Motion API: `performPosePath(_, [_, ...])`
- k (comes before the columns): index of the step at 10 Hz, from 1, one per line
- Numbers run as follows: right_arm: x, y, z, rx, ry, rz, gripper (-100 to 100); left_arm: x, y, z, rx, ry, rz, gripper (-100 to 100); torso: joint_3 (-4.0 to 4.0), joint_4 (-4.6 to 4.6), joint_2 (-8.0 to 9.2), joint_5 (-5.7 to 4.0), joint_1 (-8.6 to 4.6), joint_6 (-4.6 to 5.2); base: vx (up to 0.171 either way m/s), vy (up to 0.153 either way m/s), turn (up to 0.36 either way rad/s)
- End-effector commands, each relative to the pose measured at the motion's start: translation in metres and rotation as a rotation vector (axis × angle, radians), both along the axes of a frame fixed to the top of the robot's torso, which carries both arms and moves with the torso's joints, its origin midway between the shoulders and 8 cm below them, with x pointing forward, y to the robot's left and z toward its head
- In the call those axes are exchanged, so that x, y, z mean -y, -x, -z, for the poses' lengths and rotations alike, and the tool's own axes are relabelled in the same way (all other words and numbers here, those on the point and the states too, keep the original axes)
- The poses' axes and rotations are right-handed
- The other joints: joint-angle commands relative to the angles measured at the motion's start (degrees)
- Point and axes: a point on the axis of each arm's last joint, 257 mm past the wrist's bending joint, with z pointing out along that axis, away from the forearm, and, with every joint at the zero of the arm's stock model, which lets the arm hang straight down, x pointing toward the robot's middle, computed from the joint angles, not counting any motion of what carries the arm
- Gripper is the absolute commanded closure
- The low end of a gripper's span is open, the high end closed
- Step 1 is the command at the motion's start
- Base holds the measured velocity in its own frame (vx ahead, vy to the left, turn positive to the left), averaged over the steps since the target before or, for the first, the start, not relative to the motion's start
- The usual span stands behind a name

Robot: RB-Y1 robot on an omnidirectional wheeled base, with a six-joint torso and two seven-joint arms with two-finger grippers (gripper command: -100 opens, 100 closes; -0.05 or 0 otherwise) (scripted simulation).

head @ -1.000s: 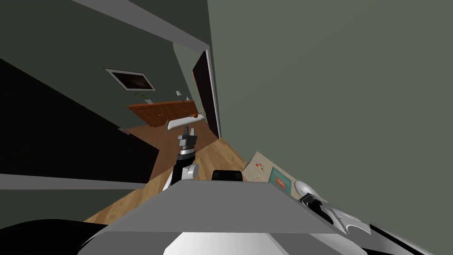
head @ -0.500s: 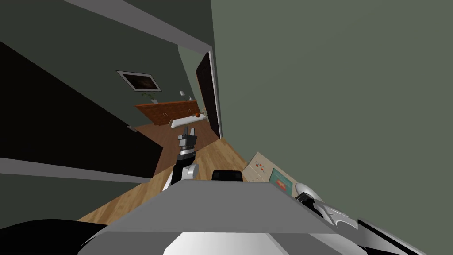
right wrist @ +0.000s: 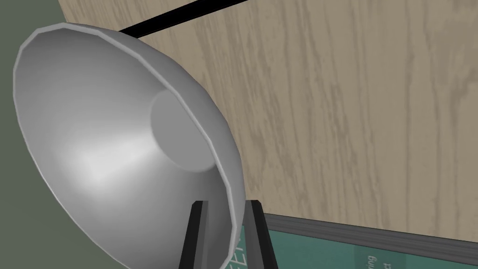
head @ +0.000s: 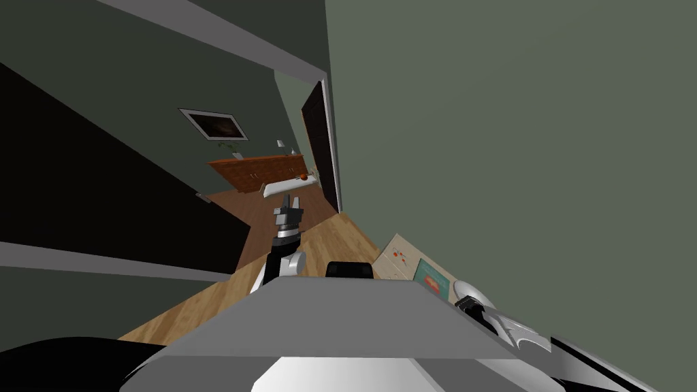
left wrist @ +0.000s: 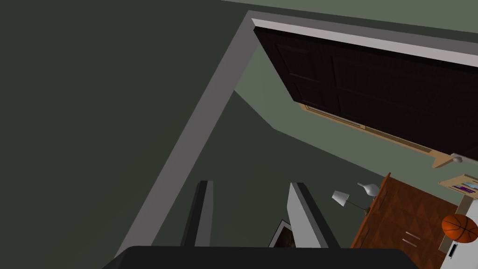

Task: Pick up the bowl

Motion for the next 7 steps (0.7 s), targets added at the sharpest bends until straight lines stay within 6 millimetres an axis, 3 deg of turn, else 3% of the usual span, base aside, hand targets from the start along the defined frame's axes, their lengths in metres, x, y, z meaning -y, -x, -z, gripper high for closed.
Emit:
performPosePath(1, [-0.005,0.001,0.003,-0.004,-0.003,-0.004,100,0.0,0.0,0.0,0.0,0.0,0.0,0,0.0,0.0,0.0,0.0,0.0,0.0,0.0,0.0,-0.011])
performPosePath(5, [0.017,0.005,-0.017,-0.003,-0.002,-0.021,100,0.0,0.0,0.0,0.0,0.0,0.0,0,-0.06,-0.06,-0.07,0.03,0.13,0.02,0.025,0.027,-0.085])
performPosePath(6, [0.011,0.004,-0.012,-0.003,-0.002,-0.017,100,0.0,0.0,0.0,0.0,0.0,0.0,0,-0.08,-0.08,-0.1,0.06,0.17,0.05,0.016,0.019,-0.043])
performPosePath(7, [0.013,0.005,-0.013,-0.003,-0.002,-0.016,0,0.0,0.0,0.0,0.0,0.0,0.0,0,-0.07,-0.06,-0.08,0.01,0.12,-0.02,0.0,0.0,0.0])
